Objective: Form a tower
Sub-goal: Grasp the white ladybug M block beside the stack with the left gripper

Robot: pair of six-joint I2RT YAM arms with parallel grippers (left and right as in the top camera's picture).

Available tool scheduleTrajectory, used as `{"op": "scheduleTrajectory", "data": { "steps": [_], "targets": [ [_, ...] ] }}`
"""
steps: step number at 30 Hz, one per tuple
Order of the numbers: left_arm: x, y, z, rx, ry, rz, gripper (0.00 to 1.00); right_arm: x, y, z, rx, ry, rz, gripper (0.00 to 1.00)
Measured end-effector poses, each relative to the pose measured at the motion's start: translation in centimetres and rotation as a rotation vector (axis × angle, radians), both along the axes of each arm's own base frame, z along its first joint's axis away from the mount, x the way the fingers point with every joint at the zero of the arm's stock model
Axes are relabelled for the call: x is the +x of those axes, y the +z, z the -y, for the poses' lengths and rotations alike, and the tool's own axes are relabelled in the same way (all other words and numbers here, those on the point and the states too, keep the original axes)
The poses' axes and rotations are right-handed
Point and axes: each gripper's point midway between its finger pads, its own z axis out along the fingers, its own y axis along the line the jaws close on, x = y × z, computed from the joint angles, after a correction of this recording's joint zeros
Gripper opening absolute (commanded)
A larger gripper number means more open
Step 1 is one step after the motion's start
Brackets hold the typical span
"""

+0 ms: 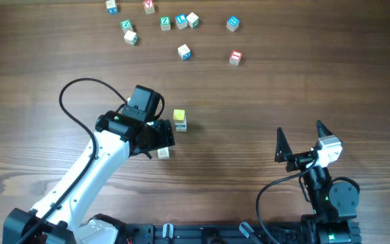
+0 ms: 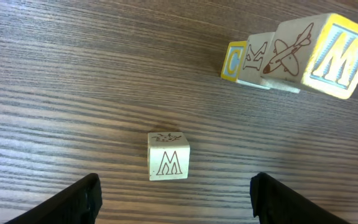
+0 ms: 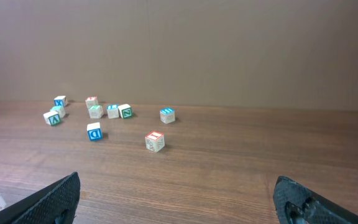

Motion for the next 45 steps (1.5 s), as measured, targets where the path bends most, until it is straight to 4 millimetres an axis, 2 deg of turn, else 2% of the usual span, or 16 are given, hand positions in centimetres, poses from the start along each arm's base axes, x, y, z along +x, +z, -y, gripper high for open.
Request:
{"op": "scheduleTrajectory", "data": {
  "steps": [2,8,12,20,24,29,34,39,41,45],
  "targets": [
    [0.0,0.0,0.0,0.0,0.002,0.0,0.79,0.0,0.0,0.0,0.0,0.0,0.0,1.0],
    [-0.1,-0.7,0.0,0.008,0.007,-0.025,0.63,0.0,0.0,0.0,0.0,0.0,0.0,1.0],
    [-0.4,-1.9,0.3,0.027,-0.005,-0.066,0.63,0.0,0.0,0.0,0.0,0.0,0.0,1.0],
    [-2.3,-4.7,2.0,0.078,-0.062,-0.172,0.63,0.0,0.0,0.0,0.0,0.0,0.0,1.0],
    [-2.8,-5.4,1.7,0.11,-0.031,-0.202,0.64,0.0,0.0,0.0,0.0,0.0,0.0,1.0],
    [-2.5,-5.9,0.7,0.154,0.033,-0.182,0.6,0.0,0.0,0.0,0.0,0.0,0.0,1.0],
    [-1.8,-6.0,0.8,0.15,0.051,-0.15,0.47,0.0,0.0,0.0,0.0,0.0,0.0,1.0],
    [-1.7,-6.6,0.8,0.142,0.062,-0.132,0.43,0.0,0.0,0.0,0.0,0.0,0.0,1.0],
    [-2.2,-7.1,0.5,0.149,0.062,-0.143,0.4,0.0,0.0,0.0,0.0,0.0,0.0,1.0],
    [-1.7,-7.1,0.3,0.16,0.065,-0.117,0.33,0.0,0.0,0.0,0.0,0.0,0.0,1.0]
  ]
}}
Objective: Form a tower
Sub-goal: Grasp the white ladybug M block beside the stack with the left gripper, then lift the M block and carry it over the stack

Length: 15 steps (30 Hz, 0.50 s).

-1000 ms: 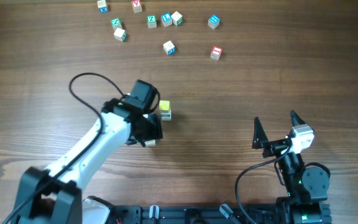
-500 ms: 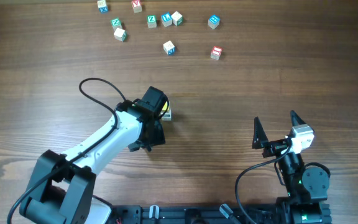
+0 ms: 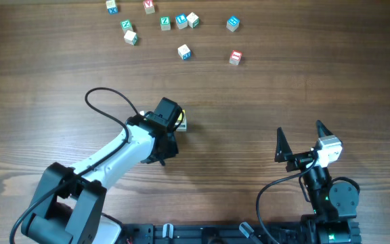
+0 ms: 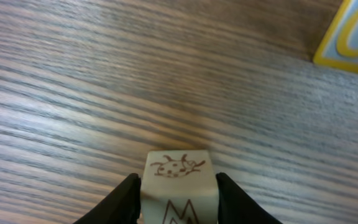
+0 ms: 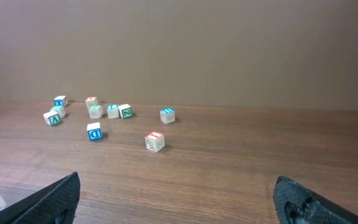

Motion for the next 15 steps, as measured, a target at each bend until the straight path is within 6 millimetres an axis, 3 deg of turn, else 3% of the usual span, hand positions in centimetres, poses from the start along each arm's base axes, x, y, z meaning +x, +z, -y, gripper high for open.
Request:
{"op": "scheduleTrajectory", "data": {
  "steps": [15],
  "targets": [
    [0.63,0.06,-0.93,0.034,0.019,0.024,0.35,0.0,0.0,0.0,0.0,0.0,0.0,1.0]
  ]
}}
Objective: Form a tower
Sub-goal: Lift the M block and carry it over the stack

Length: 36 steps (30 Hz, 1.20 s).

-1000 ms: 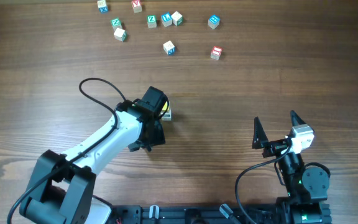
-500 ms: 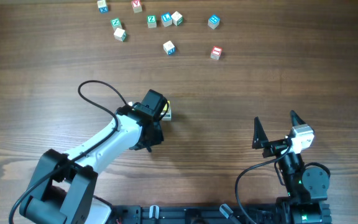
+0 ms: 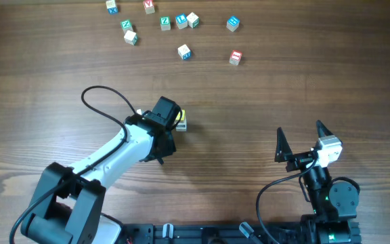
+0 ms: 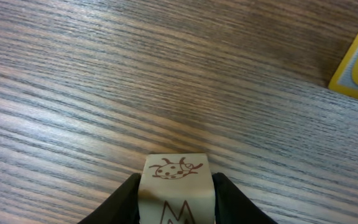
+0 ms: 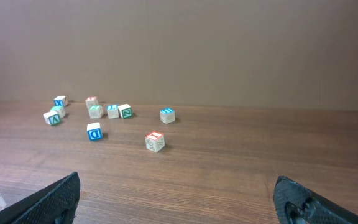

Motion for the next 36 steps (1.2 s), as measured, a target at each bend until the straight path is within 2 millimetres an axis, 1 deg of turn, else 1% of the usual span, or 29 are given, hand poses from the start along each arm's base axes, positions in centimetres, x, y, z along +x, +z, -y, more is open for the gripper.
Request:
{"op": "scheduleTrajectory", "data": {
  "steps": [4,8,9,11,13,15,23,28,30,32,36],
  "targets": [
    [0.1,0.0,0.2,-0.012,-0.001,0.002,0.35,0.0,0.0,0.0,0.0,0.0,0.0,1.0],
    [0.1,0.0,0.3,-0.015,-0.001,0.001,0.43,0.0,0.0,0.0,0.0,0.0,0.0,1.0],
    [0.1,0.0,0.3,-0.016,0.0,0.001,0.44,0.0,0.0,0.0,0.0,0.0,0.0,1.0],
    [0.0,0.0,0.4,-0.022,-0.002,-0.003,0.43,0.0,0.0,0.0,0.0,0.0,0.0,1.0],
    [-0.1,0.0,0.6,-0.032,-0.003,-0.008,0.38,0.0,0.0,0.0,0.0,0.0,0.0,1.0],
    [-0.2,0.0,0.7,-0.039,-0.004,-0.012,0.36,0.0,0.0,0.0,0.0,0.0,0.0,1.0],
    [-0.2,0.0,0.8,-0.047,-0.006,-0.014,0.37,0.0,0.0,0.0,0.0,0.0,0.0,1.0],
    [0.4,0.0,1.2,-0.061,-0.035,0.007,0.4,0.0,0.0,0.0,0.0,0.0,0.0,1.0],
    [0.3,0.0,1.2,-0.06,-0.04,0.006,0.44,0.0,0.0,0.0,0.0,0.0,0.0,1.0],
    [0.3,0.0,1.2,-0.058,-0.043,0.002,0.44,0.0,0.0,0.0,0.0,0.0,0.0,0.99],
    [0.2,0.0,1.2,-0.058,-0.044,0.002,0.37,0.0,0.0,0.0,0.0,0.0,0.0,1.0]
  ]
}}
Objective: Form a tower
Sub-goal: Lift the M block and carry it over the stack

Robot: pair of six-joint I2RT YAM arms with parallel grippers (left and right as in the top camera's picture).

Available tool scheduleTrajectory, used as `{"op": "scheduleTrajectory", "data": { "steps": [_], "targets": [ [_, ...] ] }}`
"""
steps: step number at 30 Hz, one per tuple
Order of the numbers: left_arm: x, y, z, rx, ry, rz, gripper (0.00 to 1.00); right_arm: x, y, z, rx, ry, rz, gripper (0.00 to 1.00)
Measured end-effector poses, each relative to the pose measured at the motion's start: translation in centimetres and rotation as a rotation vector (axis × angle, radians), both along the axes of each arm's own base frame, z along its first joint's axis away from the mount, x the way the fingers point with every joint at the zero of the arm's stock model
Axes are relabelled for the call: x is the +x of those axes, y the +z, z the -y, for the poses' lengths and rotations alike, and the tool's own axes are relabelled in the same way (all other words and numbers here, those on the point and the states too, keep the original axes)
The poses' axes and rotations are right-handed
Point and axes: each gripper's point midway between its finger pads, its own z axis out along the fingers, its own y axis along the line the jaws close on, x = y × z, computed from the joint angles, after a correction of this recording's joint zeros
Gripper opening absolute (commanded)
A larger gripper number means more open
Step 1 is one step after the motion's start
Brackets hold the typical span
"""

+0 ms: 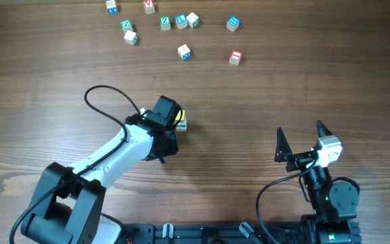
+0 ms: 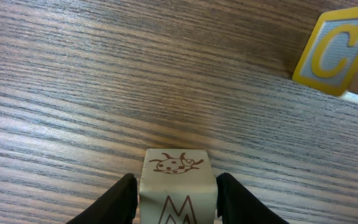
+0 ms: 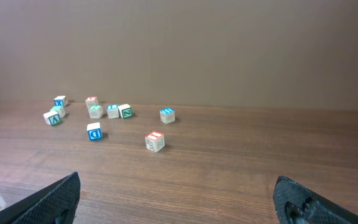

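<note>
My left gripper [image 2: 178, 194] is shut on a cream block [image 2: 178, 180] with a ladybug drawing and a brown M, held low over the wood table [image 1: 263, 95]. In the overhead view that block is hidden under the left wrist [image 1: 161, 132]. Just up and right of it stands the stack of blocks [image 1: 180, 120] with a yellow top. The stack's yellow C block [image 2: 335, 55] shows in the upper right corner of the left wrist view. My right gripper [image 1: 298, 140] stands open and empty at the near right, far from the stack.
Several loose letter blocks lie along the far edge, among them a red one [image 1: 235, 57], a blue one [image 1: 184, 51] and a blue one further right [image 1: 232, 24]. A cream block shows at the right wrist view's bottom left edge.
The left gripper, still shut on the M block, has shifted slightly toward the stack; more of the yellow C block shows in the left wrist view. The right arm has not moved.
The left gripper hung open above the M block lying left of the stack. Then it was down and shut on that block. It has kept hold since, edging a little nearer the stack. The right gripper stayed open and still throughout.
</note>
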Motion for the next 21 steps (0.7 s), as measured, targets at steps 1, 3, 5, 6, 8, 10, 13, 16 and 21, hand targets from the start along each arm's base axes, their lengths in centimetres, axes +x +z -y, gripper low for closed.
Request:
{"op": "scheduleTrajectory", "data": {
  "steps": [1,3,5,6,8,10,13,16,21],
  "targets": [
    [0.0,0.0,0.0,0.0,-0.003,0.001,0.34,0.0,0.0,0.0,0.0,0.0,0.0,1.0],
    [0.0,0.0,0.0,0.0,-0.008,0.001,0.31,0.0,0.0,0.0,0.0,0.0,0.0,1.0],
    [0.0,0.0,0.0,0.002,-0.02,0.0,0.32,0.0,0.0,0.0,0.0,0.0,0.0,1.0],
    [-0.1,0.0,0.0,0.006,-0.03,-0.004,0.32,0.0,0.0,0.0,0.0,0.0,0.0,1.0],
    [-0.5,0.2,-0.3,0.019,-0.052,-0.026,0.28,0.0,0.0,0.0,0.0,0.0,0.0,1.0],
    [-1.0,0.7,-0.6,0.036,-0.061,-0.057,0.27,0.0,0.0,0.0,0.0,0.0,0.0,1.0],
    [-0.2,2.8,-0.1,0.026,-0.071,-0.035,0.26,0.0,0.0,0.0,0.0,0.0,0.0,1.0],
    [1.0,6.1,0.5,0.0,-0.082,0.024,0.27,0.0,0.0,0.0,0.0,0.0,0.0,1.0],
    [3.0,11.7,1.5,-0.034,-0.127,0.116,0.26,0.0,0.0,0.0,0.0,0.0,0.0,1.0]
  ]
}}
